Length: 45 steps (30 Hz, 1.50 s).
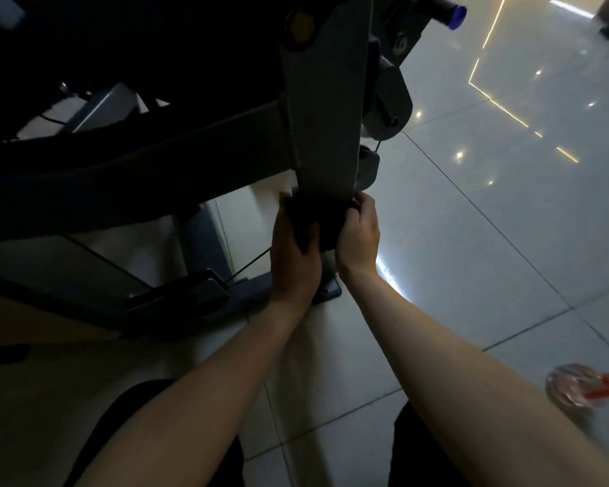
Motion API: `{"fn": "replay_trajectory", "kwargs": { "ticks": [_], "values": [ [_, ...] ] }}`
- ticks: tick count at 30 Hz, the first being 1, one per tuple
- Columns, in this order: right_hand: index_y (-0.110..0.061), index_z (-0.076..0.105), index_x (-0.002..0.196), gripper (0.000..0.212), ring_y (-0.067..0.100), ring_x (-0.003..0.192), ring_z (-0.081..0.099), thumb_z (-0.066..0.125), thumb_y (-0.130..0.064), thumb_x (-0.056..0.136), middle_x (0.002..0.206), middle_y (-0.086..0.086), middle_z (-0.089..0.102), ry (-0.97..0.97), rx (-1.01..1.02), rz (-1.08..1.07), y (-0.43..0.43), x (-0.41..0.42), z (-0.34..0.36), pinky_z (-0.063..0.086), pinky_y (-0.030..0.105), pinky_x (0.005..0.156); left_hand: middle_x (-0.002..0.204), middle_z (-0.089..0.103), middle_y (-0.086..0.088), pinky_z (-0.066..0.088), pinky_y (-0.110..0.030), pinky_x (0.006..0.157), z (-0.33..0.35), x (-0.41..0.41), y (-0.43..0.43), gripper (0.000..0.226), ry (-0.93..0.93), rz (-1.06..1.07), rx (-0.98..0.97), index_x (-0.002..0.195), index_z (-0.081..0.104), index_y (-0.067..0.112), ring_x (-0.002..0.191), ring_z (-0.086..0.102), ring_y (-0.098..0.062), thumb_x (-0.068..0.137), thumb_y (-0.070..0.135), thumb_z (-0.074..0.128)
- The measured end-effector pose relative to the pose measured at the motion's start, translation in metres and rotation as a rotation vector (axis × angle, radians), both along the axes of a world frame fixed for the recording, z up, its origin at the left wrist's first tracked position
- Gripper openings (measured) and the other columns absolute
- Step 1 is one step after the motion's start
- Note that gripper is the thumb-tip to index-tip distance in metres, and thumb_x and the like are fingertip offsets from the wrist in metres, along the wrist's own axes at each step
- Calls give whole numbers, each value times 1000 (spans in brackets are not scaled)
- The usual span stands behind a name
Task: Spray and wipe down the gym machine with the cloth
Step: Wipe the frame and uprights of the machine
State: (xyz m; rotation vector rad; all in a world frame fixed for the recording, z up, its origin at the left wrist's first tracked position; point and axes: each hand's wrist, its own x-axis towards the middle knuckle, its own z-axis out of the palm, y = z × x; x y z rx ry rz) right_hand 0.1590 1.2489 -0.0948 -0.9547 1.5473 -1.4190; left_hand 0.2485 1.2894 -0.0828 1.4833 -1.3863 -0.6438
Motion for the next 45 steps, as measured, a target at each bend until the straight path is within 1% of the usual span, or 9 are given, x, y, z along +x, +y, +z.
{"fn": "replay_trajectory", "kwargs": {
  "ticks": [5, 13, 18, 23, 28, 32, 36, 41, 45],
  "values": [
    [-20, 59, 126, 47, 21, 105, 58, 33, -32, 88, 117, 4, 64, 62, -15, -7, 0, 2, -2, 50, 40, 90, 162, 32, -6, 34, -49, 119, 6, -6, -9, 61, 16, 16, -146, 156, 18, 29, 150, 31, -18, 104, 33, 50],
    [-31, 56, 134, 45, 17, 105, 59, 34, -25, 96, 116, -3, 66, 123, 18, 68, 3, -6, -6, 53, 45, 93, 157, 37, -2, 41, -50, 114, -18, -2, -15, 63, 0, -64, -9, 158, 23, 20, 145, 37, -18, 104, 31, 53],
    [-37, 54, 130, 44, 20, 103, 60, 32, -33, 91, 112, -4, 65, 134, 58, 96, 11, -4, 2, 53, 52, 92, 143, 51, 2, 48, -37, 108, -12, -6, -8, 48, 11, -37, 42, 149, 37, 21, 130, 50, -9, 104, 27, 53],
    [-31, 62, 116, 45, 26, 96, 61, 31, -39, 85, 102, 2, 68, 127, 71, 67, 14, -6, 10, 52, 53, 87, 156, 41, -1, 40, -37, 116, 14, -6, -5, 59, 58, -14, -74, 157, 29, 19, 142, 40, -15, 104, 35, 51],
    [-26, 64, 105, 35, 26, 90, 60, 33, -34, 92, 93, 3, 68, 140, 44, 47, 12, -9, 9, 50, 52, 83, 156, 41, -1, 37, -15, 110, 31, -8, -11, 59, 87, -12, -167, 157, 30, 17, 140, 40, -10, 104, 32, 53],
    [-32, 66, 118, 40, 22, 97, 61, 33, -38, 96, 103, 0, 71, 156, 28, 70, 10, -11, 5, 52, 48, 87, 160, 34, -5, 39, -35, 115, 7, -3, -20, 67, 58, -72, -151, 159, 23, 15, 145, 36, -16, 102, 37, 51],
    [-35, 60, 129, 45, 19, 107, 60, 31, -41, 96, 117, -4, 68, 154, 44, 96, 9, -10, 1, 52, 48, 95, 151, 41, 6, 42, -21, 109, -18, -1, -19, 54, 23, -85, -40, 151, 33, 20, 136, 43, -1, 103, 31, 54],
    [-36, 57, 127, 40, 20, 101, 59, 32, -35, 96, 112, -3, 66, 141, 31, 119, 13, -10, 3, 52, 49, 90, 140, 56, -10, 36, -20, 99, -65, 3, -26, 44, -34, -68, 439, 145, 41, 10, 130, 54, -27, 104, 25, 52],
    [-37, 55, 125, 36, 18, 102, 59, 33, -35, 97, 113, -6, 65, 130, 19, 97, 13, -6, 3, 53, 49, 91, 133, 59, -9, 41, -23, 91, -45, -7, -18, 38, -77, 44, 370, 142, 44, 10, 123, 57, -28, 106, 23, 47]
  ]
}}
